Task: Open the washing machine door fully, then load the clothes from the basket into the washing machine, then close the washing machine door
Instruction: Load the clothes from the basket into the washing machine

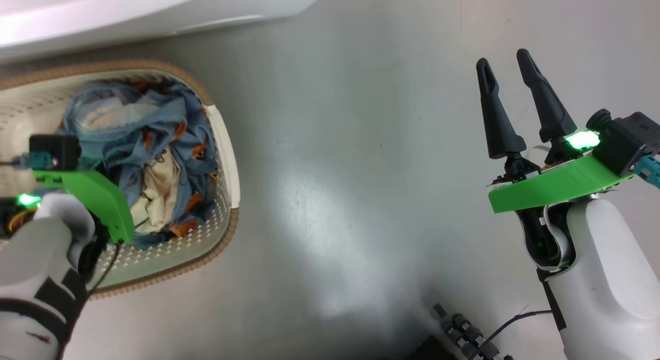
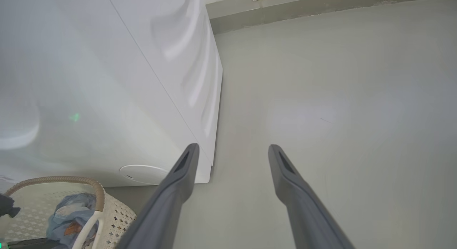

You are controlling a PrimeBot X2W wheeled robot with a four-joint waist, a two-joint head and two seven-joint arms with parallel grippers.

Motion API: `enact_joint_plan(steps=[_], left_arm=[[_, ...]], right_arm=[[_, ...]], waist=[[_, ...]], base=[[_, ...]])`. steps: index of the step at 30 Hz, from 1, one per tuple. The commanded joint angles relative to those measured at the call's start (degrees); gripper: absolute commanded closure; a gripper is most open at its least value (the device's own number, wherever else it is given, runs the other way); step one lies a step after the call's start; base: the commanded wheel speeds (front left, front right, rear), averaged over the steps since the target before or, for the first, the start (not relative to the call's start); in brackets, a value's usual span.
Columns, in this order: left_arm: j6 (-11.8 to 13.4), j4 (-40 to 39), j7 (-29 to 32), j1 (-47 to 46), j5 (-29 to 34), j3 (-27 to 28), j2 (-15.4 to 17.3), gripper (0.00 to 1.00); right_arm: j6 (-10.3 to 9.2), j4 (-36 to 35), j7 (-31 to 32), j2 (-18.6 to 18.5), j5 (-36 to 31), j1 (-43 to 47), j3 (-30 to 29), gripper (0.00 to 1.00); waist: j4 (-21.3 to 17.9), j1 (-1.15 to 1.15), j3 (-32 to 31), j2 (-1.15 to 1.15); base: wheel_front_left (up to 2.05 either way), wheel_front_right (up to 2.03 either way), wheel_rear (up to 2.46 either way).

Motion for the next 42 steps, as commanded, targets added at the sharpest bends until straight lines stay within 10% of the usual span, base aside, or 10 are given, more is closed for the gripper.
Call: enact_joint_plan(steps=[1,18,42], left_arm=[[-0.09,-0.55,-1.13,2.12,-0.91,0.53,1.79,1.00],[-0.09,-6.26,-7.25,8.05,-6.00,-0.84,2.95,1.00],[0.43,-36.45,-7.32,28.48,14.20,31.77,-2.94,1.00]], right_arm=[[0.08,-0.78,-0.33,-0.38,-0.45,2.06,0.86,0.00],[0.08,0.64,-0.33,-0.49,0.14,4.12,0.62,0.00],[0.08,2.72,-0.33,-2.32,1.25,10.43,-0.36,0.00]], waist=[[0.55,0.00,-1.48,0.00],[3.54,0.00,-11.50,0.00],[9.80,0.00,-25.99,0.00]], base=[[0.00,0.00,0.00],[0.00,0.00,0.00],[0.00,0.00,0.00]])
